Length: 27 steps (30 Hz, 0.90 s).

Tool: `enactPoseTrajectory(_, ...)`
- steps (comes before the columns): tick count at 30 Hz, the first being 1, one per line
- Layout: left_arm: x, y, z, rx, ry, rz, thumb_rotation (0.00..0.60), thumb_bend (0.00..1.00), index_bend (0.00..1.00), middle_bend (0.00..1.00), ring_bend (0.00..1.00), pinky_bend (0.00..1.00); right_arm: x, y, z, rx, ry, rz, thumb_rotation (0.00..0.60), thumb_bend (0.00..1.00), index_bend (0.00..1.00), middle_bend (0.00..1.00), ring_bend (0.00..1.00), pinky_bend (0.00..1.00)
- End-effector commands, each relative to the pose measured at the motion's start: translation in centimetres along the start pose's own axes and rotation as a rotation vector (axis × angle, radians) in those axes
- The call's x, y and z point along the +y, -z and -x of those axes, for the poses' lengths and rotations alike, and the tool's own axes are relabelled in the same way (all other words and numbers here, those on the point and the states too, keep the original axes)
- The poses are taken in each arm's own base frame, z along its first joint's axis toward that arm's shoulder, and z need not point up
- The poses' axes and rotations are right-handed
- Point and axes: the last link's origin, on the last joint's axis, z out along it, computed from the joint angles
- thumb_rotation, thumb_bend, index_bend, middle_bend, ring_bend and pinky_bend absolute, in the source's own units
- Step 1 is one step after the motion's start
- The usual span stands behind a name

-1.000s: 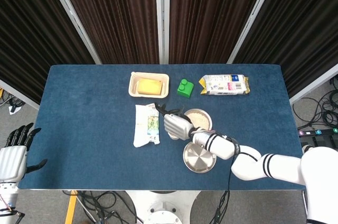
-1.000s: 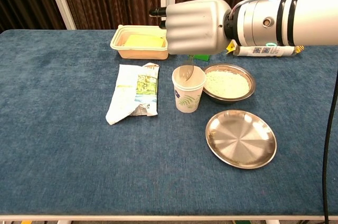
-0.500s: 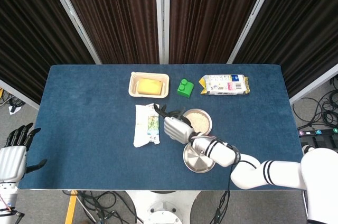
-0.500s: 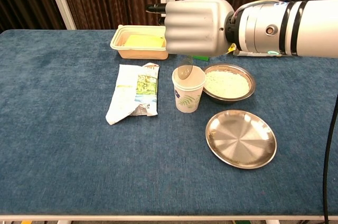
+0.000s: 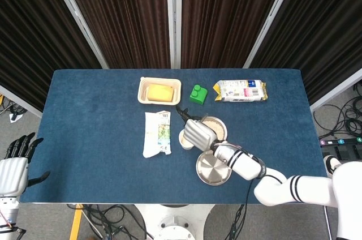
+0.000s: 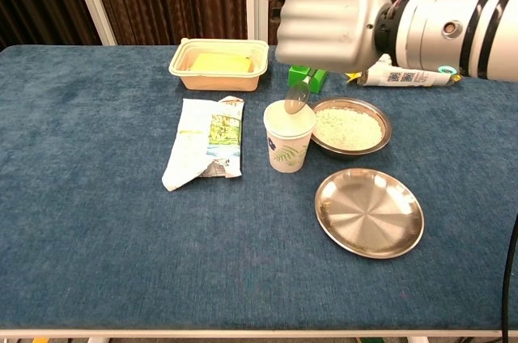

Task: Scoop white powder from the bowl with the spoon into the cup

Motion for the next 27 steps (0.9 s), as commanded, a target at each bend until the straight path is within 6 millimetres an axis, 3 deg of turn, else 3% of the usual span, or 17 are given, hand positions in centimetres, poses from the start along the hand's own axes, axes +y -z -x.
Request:
enactPoseTrajectory(1, 0.1, -0.1, 0.0, 0.003, 0.001, 0.003, 0.6, 0.07, 0.22, 0.18, 0.09, 0.11, 0.7, 1.7, 1.0, -0.002, -0.174, 0.087, 0.6, 0.33, 0.62, 0.59, 0.24, 0.02)
enactPoseTrajectory(7, 0.4, -0.3, -0.2, 0.004, -0.003, 0.02, 0.6, 0.07, 0.22, 0.18, 0.09, 0.11, 0.4, 6.0, 2.5, 0.022, -0.521, 0.179, 0.6, 0.33, 0.62, 0.59, 0.24, 0.02)
enactPoseTrajectory(12, 0.7, -0.4, -0.3, 0.006, 0.002, 0.027, 0.6, 0.07, 0.22, 0.18, 0.09, 0.11, -2.9, 9.4, 4.6, 0.03, -0.845, 0.207, 0.6, 0.32, 0.62, 0.59, 0.24, 0.0)
enactPoseTrajectory(18, 1.0, -0.5, -0.6, 0.015, 0.001, 0.042, 0.6, 0.07, 0.22, 0.18, 0.09, 0.11, -6.1, 11.2, 6.7, 0.037, -0.981, 0.249, 0.6, 0.31, 0.62, 0.59, 0.24, 0.0)
enactPoseTrajectory(27, 1.3, -0.3, -0.5, 0.007, 0.01, 0.047, 0.6, 0.07, 0.22, 0.18, 0.09, 0.11, -10.5, 11.5, 7.9, 0.023, -1.04, 0.245, 0.6, 0.31, 0.6, 0.57, 0.18, 0.0)
